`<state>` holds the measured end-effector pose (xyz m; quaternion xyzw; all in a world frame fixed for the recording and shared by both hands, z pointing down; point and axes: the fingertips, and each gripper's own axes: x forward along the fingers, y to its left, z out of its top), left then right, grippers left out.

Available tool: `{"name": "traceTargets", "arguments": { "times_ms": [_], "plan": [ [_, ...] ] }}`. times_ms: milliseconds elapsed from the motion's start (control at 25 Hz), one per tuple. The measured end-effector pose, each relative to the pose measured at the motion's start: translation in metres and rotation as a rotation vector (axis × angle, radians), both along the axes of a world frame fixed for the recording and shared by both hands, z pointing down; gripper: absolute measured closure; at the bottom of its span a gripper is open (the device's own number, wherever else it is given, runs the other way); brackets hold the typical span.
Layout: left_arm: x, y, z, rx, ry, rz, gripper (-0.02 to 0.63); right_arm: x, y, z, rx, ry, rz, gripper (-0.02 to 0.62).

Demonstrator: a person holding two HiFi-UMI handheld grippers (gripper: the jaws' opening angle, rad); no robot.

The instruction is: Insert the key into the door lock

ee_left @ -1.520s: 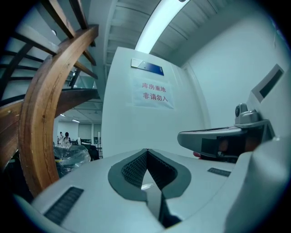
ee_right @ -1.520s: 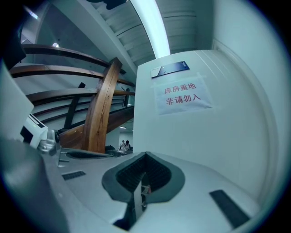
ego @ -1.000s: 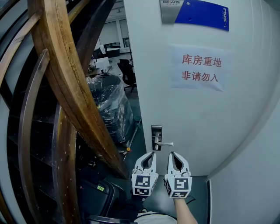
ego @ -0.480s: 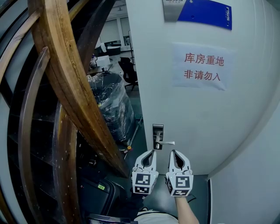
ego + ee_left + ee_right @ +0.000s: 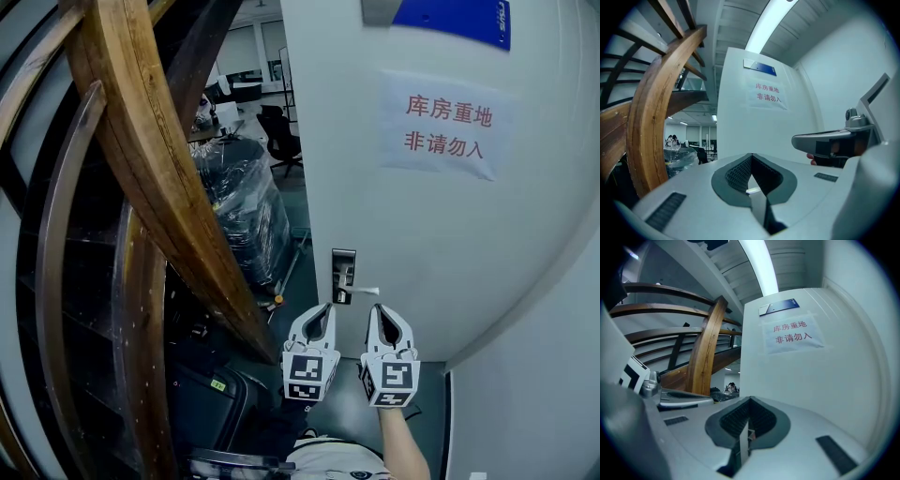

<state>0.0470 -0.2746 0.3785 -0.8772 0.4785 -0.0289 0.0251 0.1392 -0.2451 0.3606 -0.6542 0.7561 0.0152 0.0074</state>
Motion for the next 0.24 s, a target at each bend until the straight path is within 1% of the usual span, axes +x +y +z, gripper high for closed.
{"name": "traceTargets", "arguments": {
  "times_ms": [240],
  "plan": [
    [-0.0028, -0.0001, 0.0024, -0.005, 0.002, 0.001, 0.603, -0.0051, -0.0001, 0.0023, -0.001, 0.006, 0.0, 0.591]
  ]
}}
